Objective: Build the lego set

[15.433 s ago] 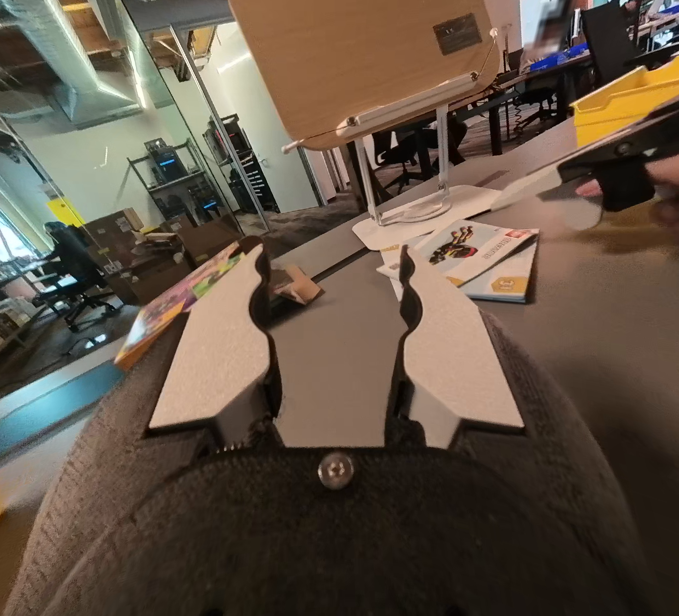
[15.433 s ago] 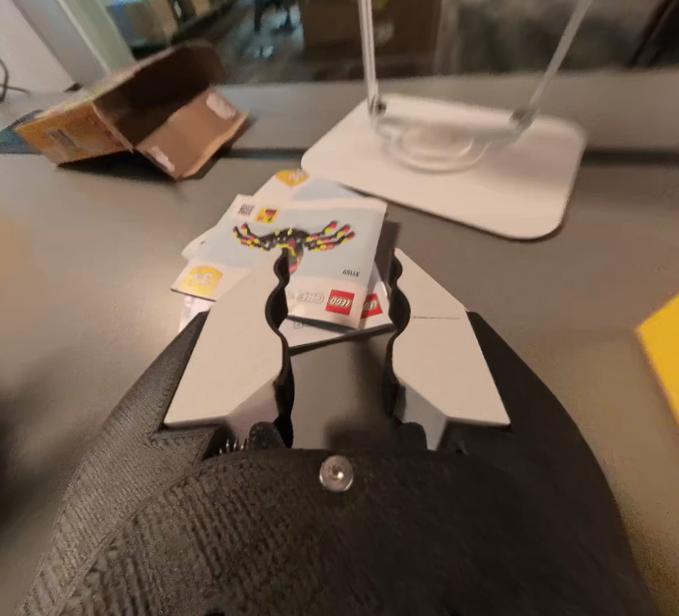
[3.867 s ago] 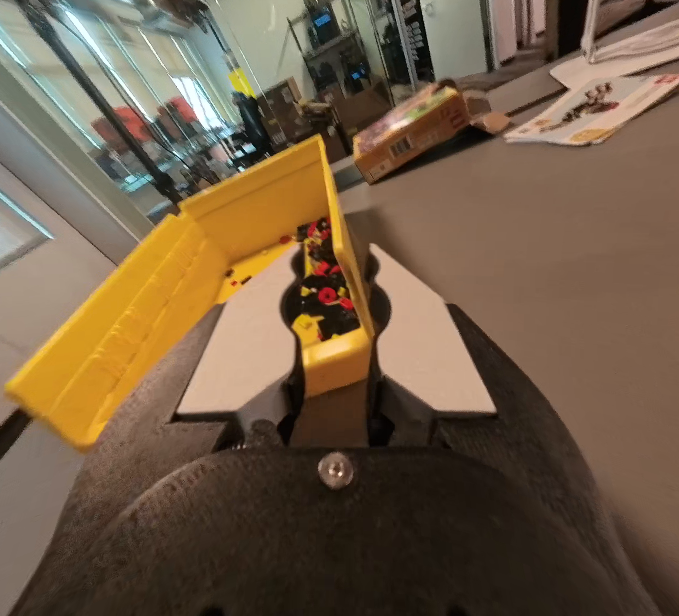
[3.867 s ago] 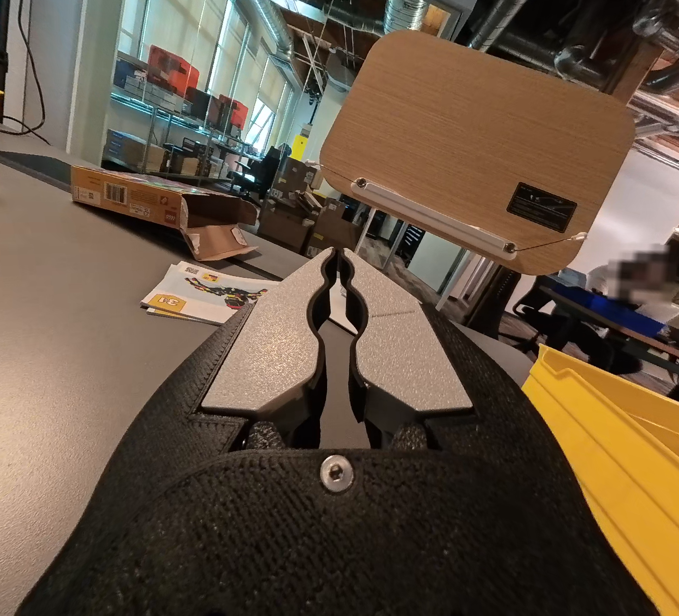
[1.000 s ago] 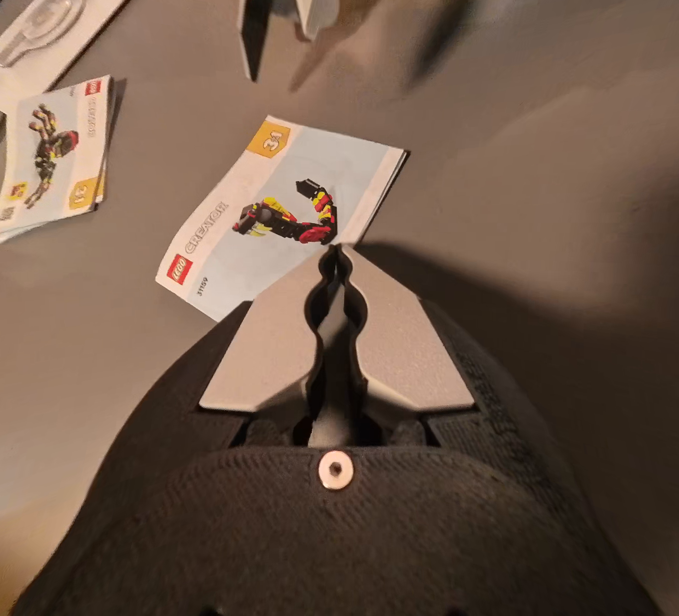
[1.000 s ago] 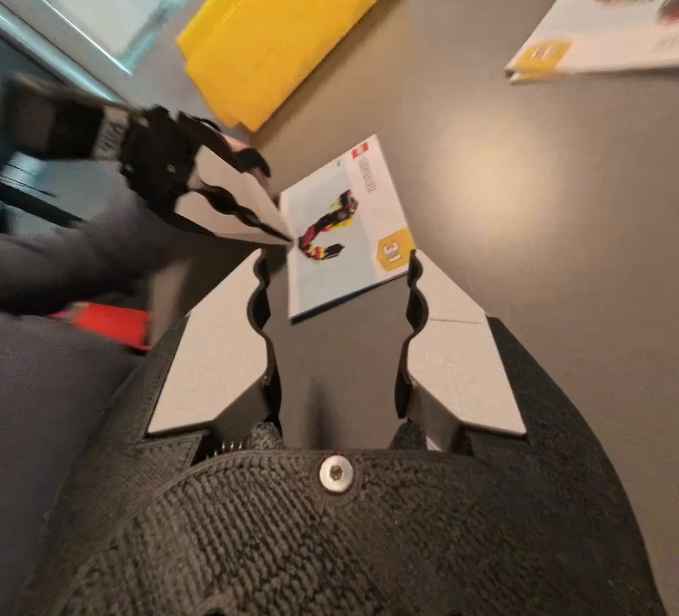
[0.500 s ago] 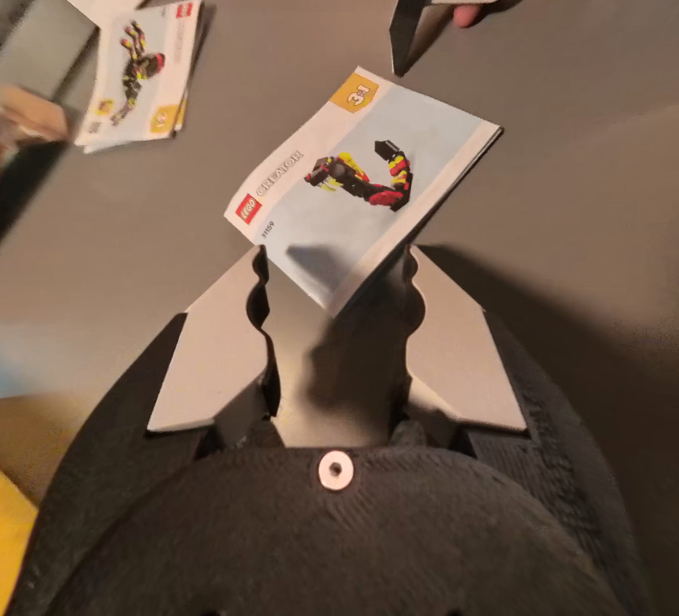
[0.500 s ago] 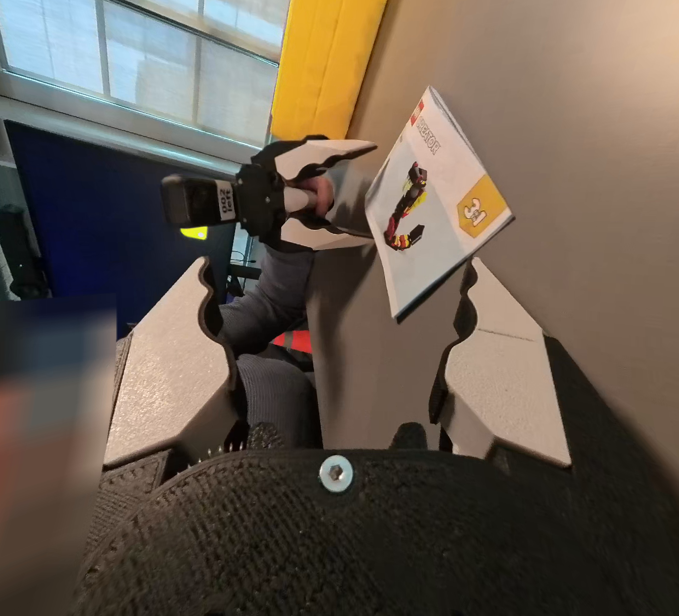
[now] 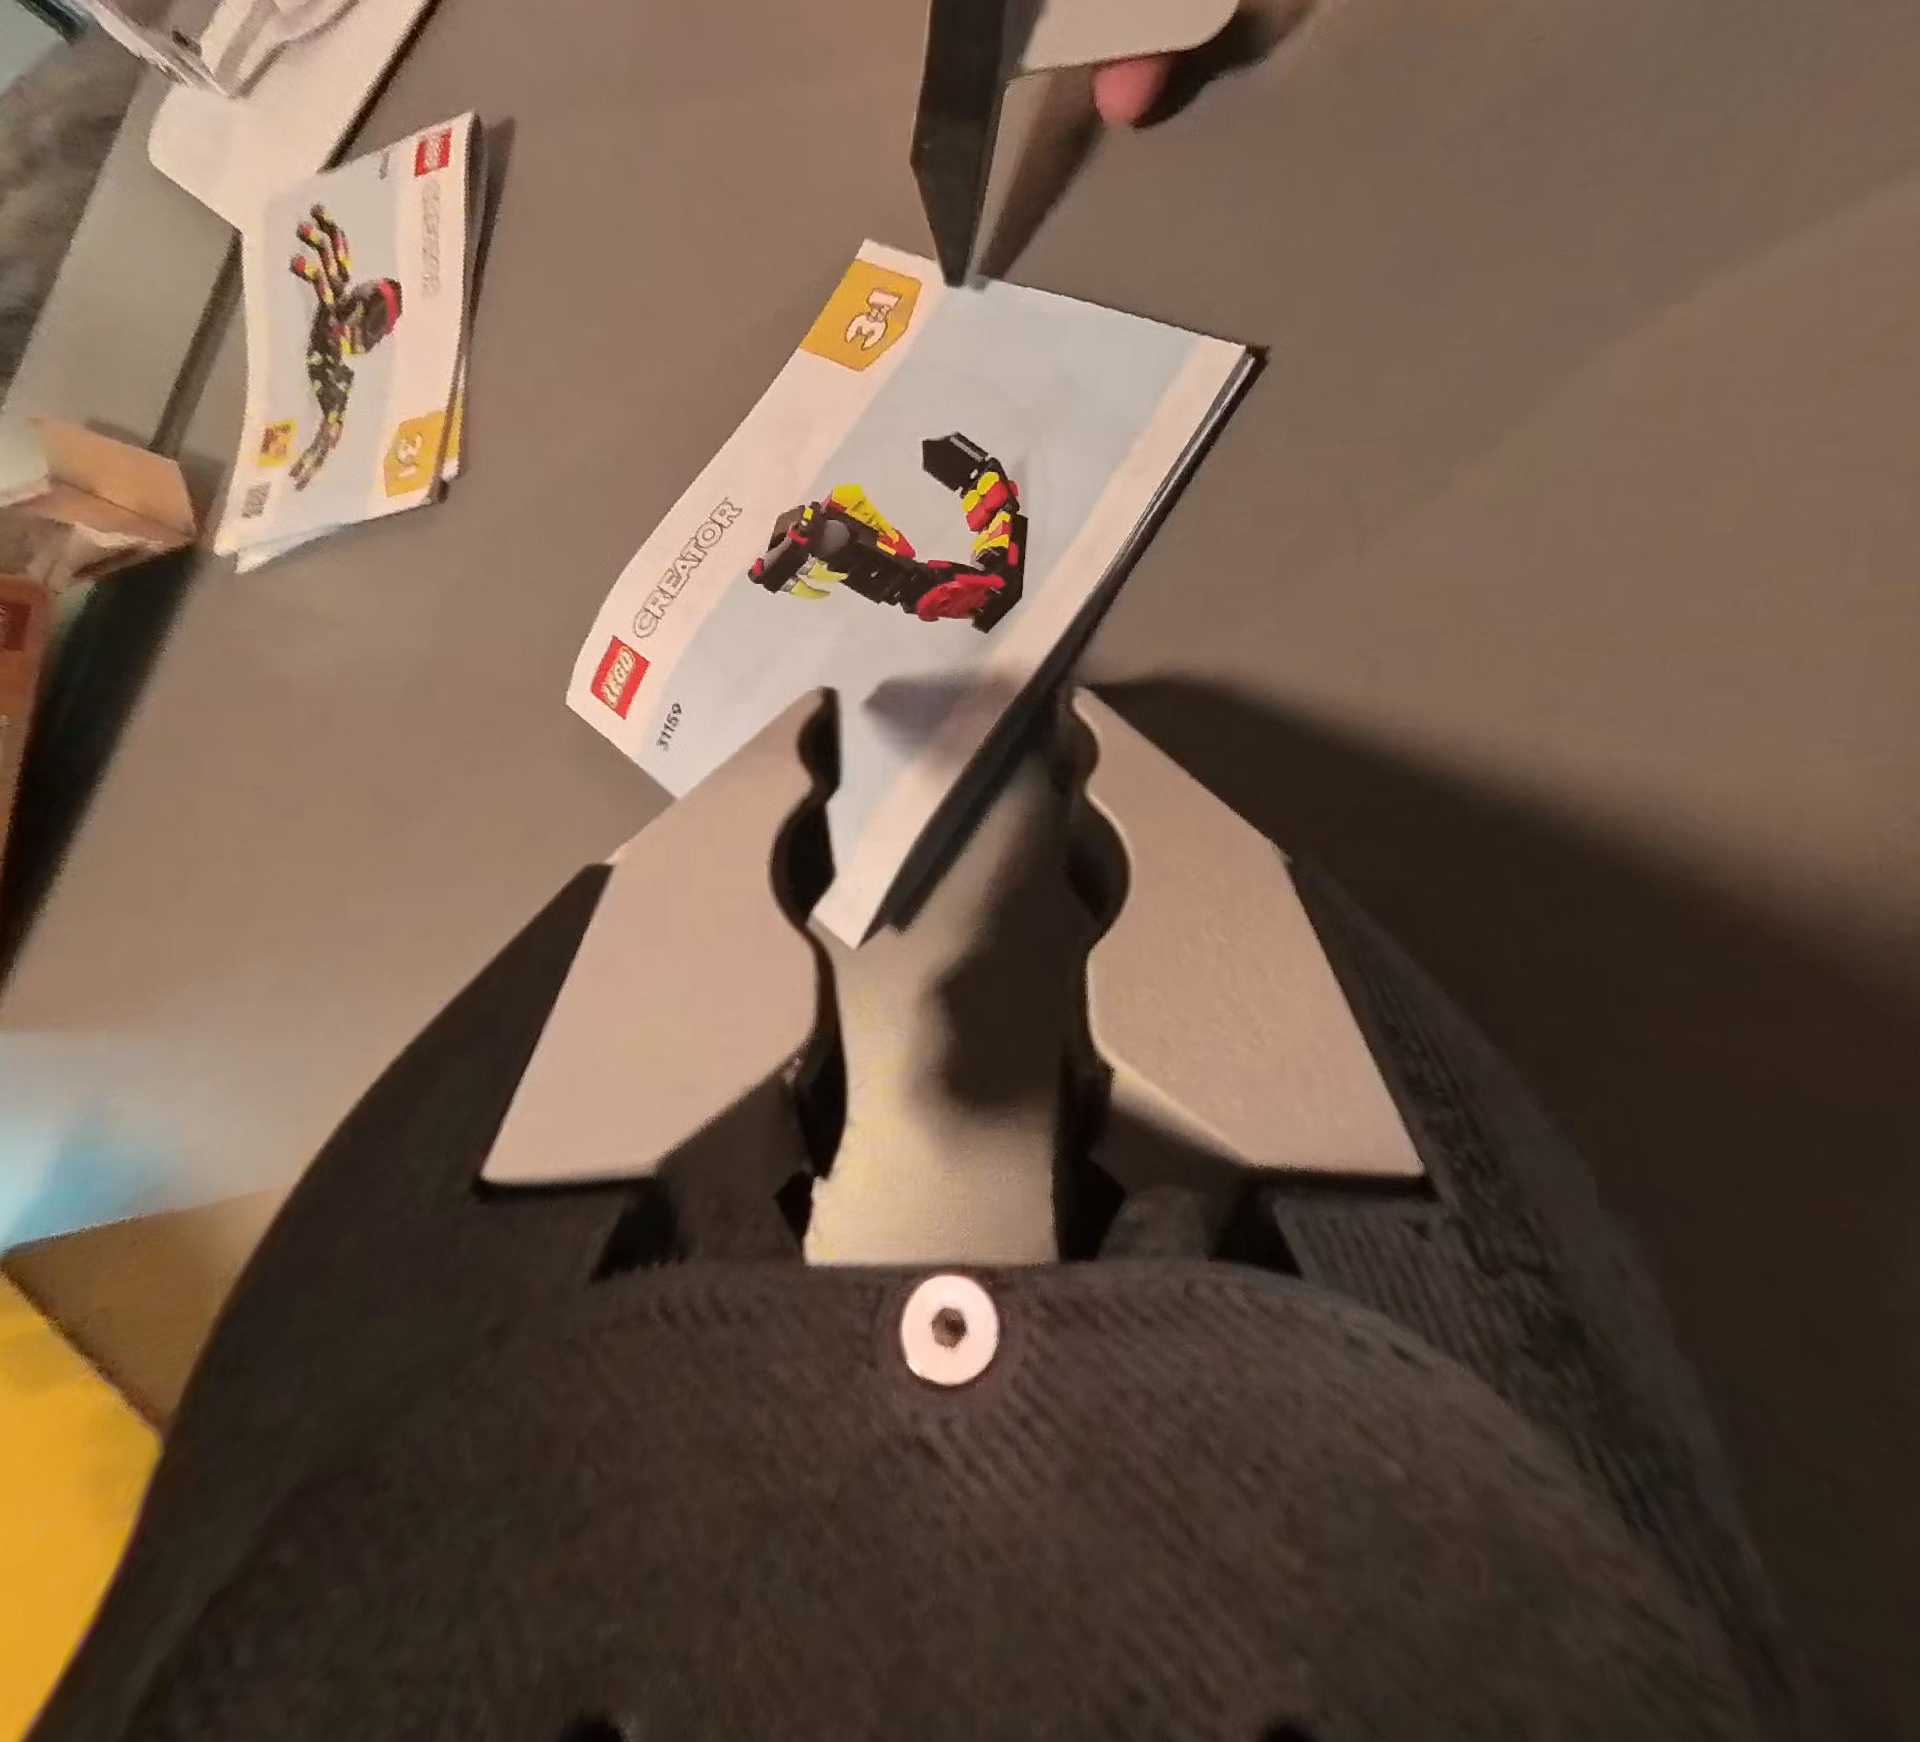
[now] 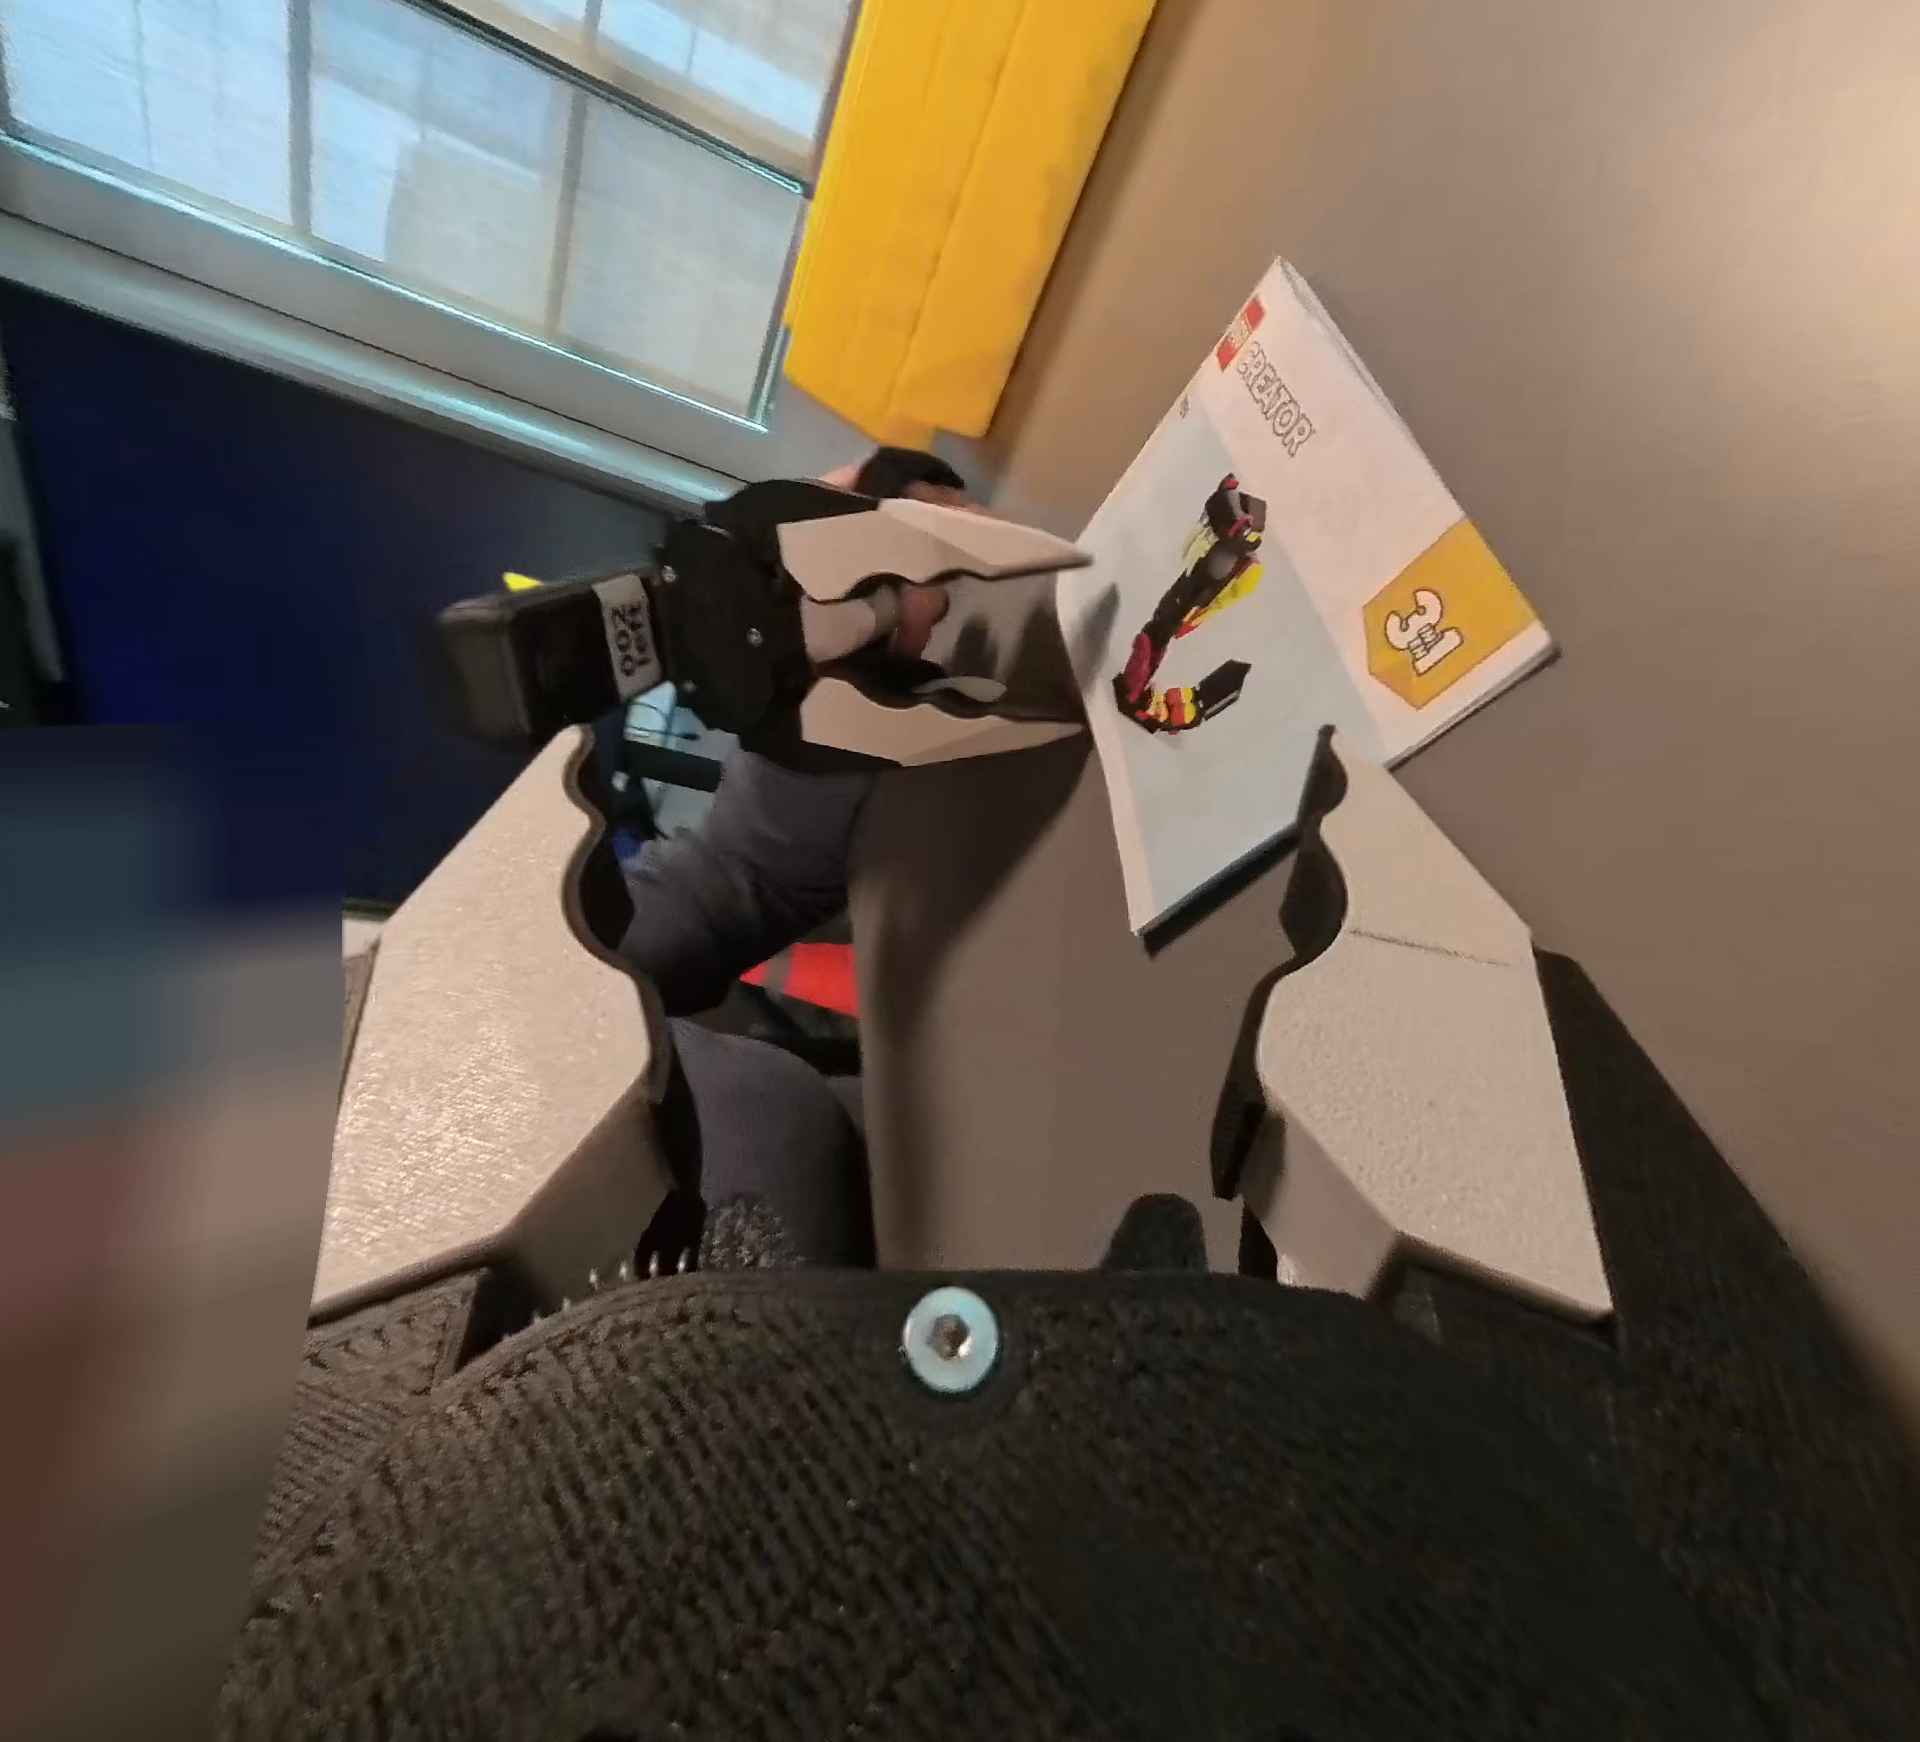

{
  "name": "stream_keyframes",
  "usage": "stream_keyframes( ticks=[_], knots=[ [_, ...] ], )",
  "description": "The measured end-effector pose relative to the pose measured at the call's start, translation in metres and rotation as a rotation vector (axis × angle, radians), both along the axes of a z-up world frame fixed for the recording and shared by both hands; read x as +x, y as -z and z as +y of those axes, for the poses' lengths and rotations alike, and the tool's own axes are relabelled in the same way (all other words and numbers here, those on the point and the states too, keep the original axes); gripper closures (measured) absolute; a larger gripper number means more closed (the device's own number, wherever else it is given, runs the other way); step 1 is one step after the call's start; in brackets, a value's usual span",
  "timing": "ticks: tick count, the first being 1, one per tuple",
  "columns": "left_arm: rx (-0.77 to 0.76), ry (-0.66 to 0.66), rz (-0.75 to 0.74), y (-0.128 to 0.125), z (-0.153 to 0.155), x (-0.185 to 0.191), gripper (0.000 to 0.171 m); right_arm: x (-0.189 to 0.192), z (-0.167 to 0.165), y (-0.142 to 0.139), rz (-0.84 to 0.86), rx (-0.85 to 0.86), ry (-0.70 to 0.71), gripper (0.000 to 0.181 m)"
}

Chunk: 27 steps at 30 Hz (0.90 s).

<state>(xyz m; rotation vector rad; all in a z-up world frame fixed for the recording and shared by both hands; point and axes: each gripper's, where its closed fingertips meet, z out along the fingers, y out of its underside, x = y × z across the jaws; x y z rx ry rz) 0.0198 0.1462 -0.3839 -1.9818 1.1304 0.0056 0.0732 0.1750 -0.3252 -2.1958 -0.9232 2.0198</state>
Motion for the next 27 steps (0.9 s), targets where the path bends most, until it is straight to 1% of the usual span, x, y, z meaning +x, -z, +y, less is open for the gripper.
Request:
stream_keyframes(
  ticks=[1,2,4,5,7,9,11,13,17,20,23,27],
  knots=[
    [0.023,0.004,0.005,-0.004,0.001,-0.001,0.125,0.000,0.000,0.000,0.002,0.039,-0.002,0.055],
    [0.051,0.012,-0.002,-0.009,0.002,-0.001,0.124,-0.001,0.000,0.000,-0.002,0.093,-0.001,0.058],
    [0.105,0.034,-0.019,-0.021,0.003,-0.002,0.125,-0.003,0.003,0.007,-0.033,0.260,0.009,0.068],
    [0.129,0.043,-0.014,-0.025,0.003,-0.005,0.126,-0.003,0.002,0.013,-0.059,0.334,0.000,0.069],
    [0.164,0.060,0.040,-0.027,0.002,-0.012,0.128,-0.004,-0.010,0.018,-0.078,0.389,-0.059,0.068],
    [0.191,0.073,0.116,-0.025,0.001,-0.017,0.128,-0.008,-0.019,0.018,-0.063,0.391,-0.091,0.065],
    [0.215,0.092,0.183,-0.022,0.001,-0.018,0.128,-0.009,-0.023,0.024,-0.083,0.405,-0.111,0.061],
    [0.233,0.120,0.224,-0.020,-0.001,-0.016,0.128,-0.010,-0.022,0.028,-0.092,0.408,-0.104,0.063],
    [0.272,0.129,0.297,-0.018,0.001,-0.016,0.128,-0.009,-0.018,0.027,-0.090,0.364,-0.079,0.069],
    [0.271,0.135,0.369,-0.010,0.002,-0.018,0.131,-0.009,-0.017,0.027,-0.086,0.352,-0.074,0.070],
    [0.272,0.136,0.406,-0.005,0.004,-0.018,0.138,-0.008,-0.016,0.027,-0.086,0.349,-0.070,0.071],
    [0.314,0.142,0.406,-0.007,0.006,-0.016,0.143,-0.008,-0.015,0.027,-0.085,0.343,-0.066,0.073]
  ],
)
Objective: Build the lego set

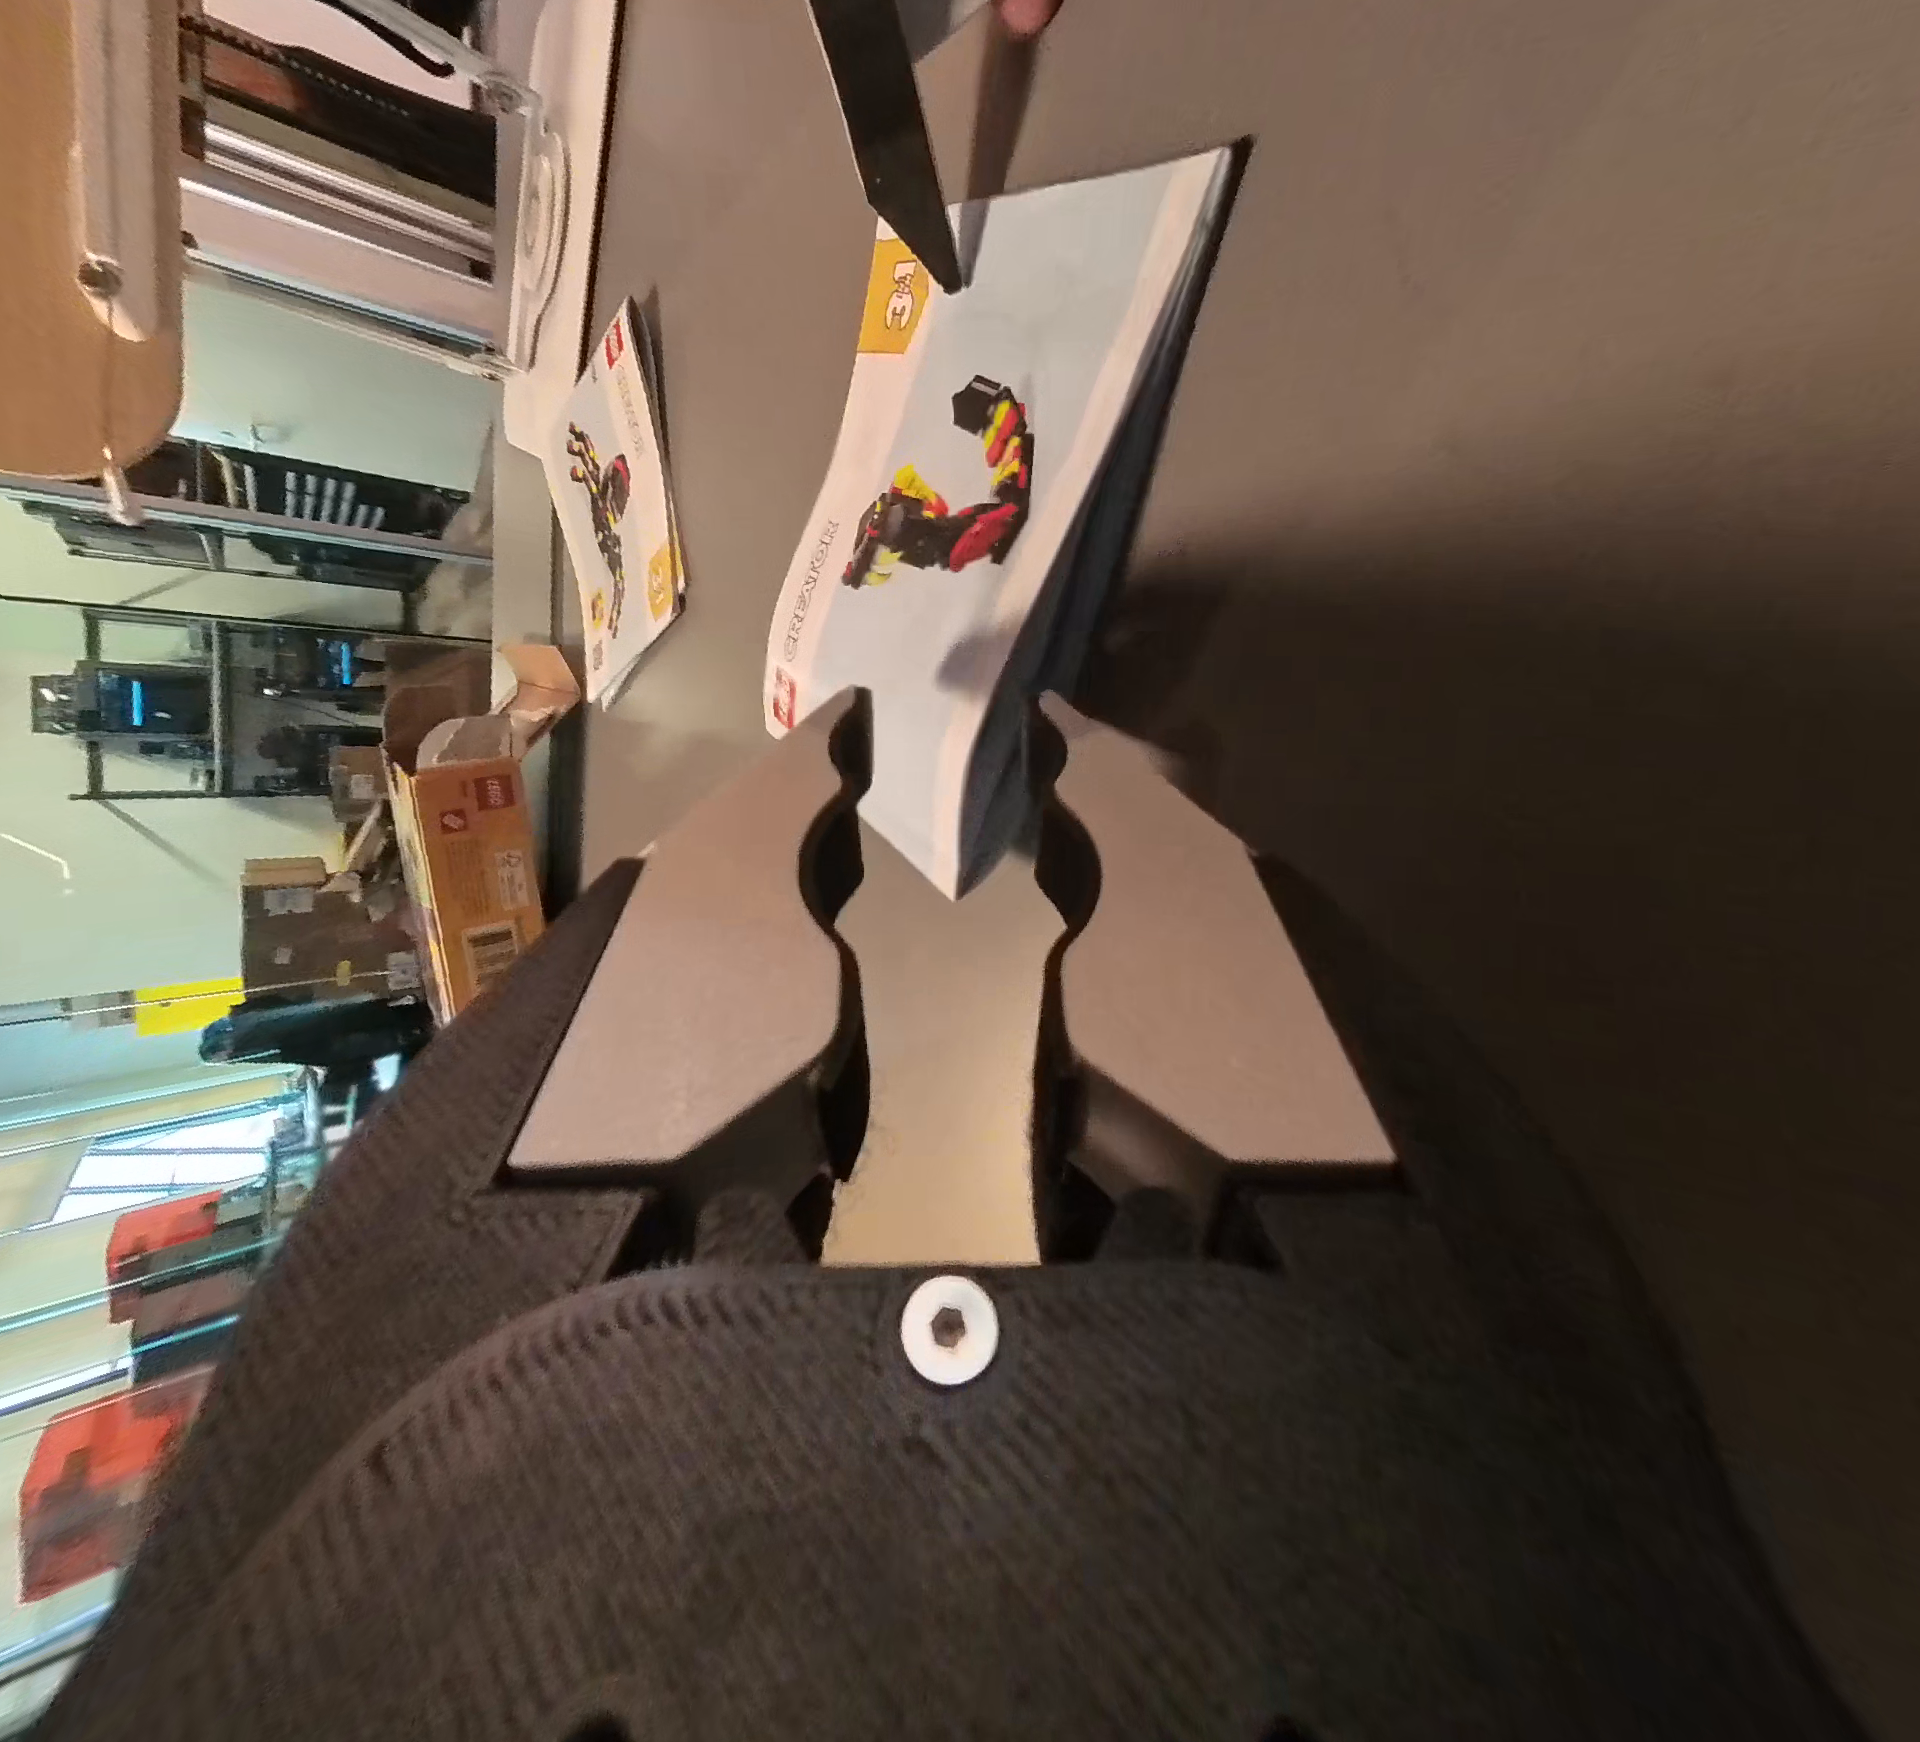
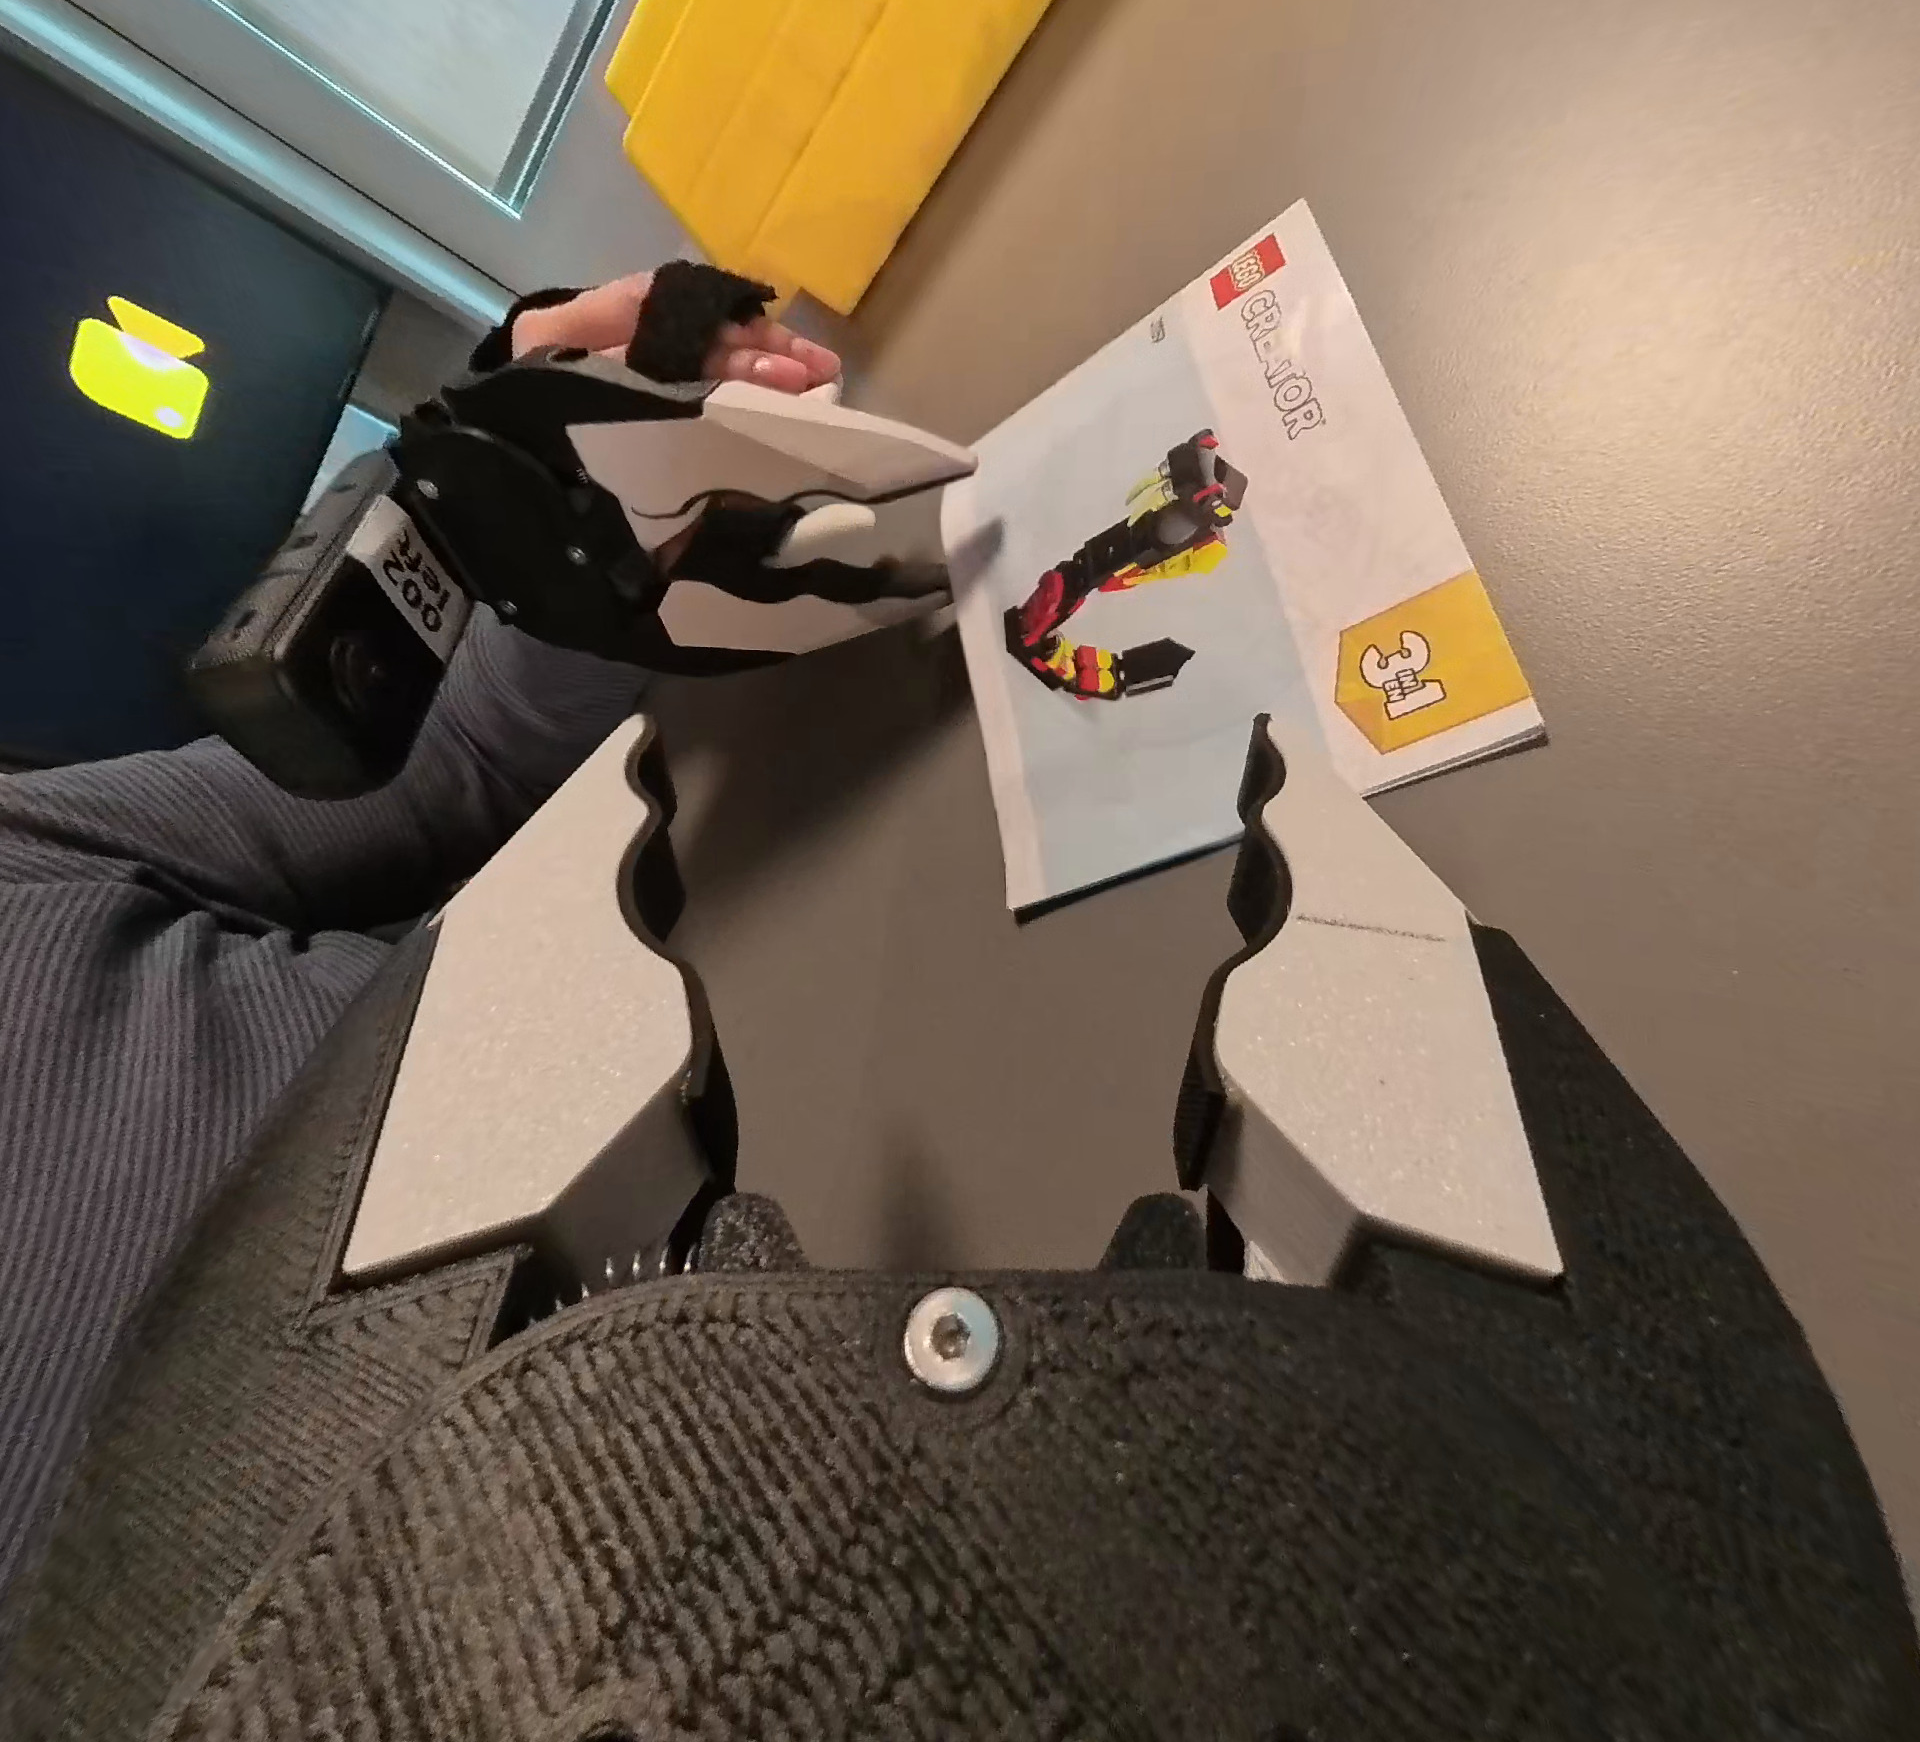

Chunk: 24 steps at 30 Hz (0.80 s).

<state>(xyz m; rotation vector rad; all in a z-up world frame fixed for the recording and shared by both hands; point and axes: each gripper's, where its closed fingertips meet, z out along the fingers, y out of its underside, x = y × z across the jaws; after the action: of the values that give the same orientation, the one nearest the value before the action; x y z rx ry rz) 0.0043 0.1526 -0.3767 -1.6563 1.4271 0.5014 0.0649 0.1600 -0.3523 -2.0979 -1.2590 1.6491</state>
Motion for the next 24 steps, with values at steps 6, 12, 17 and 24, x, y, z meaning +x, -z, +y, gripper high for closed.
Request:
stream_keyframes(
  ticks=[6,12,17,24],
  knots=[
    [0.079,0.000,0.051,0.000,0.009,0.003,0.147,0.001,0.001,-0.001,0.002,-0.012,0.001,0.074],
    [0.214,-0.114,-0.018,-0.016,0.028,0.003,0.171,0.000,0.029,-0.049,0.244,0.186,0.128,0.077],
    [0.190,-0.353,-0.505,-0.049,0.042,-0.010,0.171,0.033,0.079,-0.105,0.481,0.634,0.483,0.130],
    [-0.017,-0.518,-1.010,-0.051,0.046,-0.015,0.171,0.037,0.083,-0.102,0.382,1.029,0.580,0.157]
  ],
)
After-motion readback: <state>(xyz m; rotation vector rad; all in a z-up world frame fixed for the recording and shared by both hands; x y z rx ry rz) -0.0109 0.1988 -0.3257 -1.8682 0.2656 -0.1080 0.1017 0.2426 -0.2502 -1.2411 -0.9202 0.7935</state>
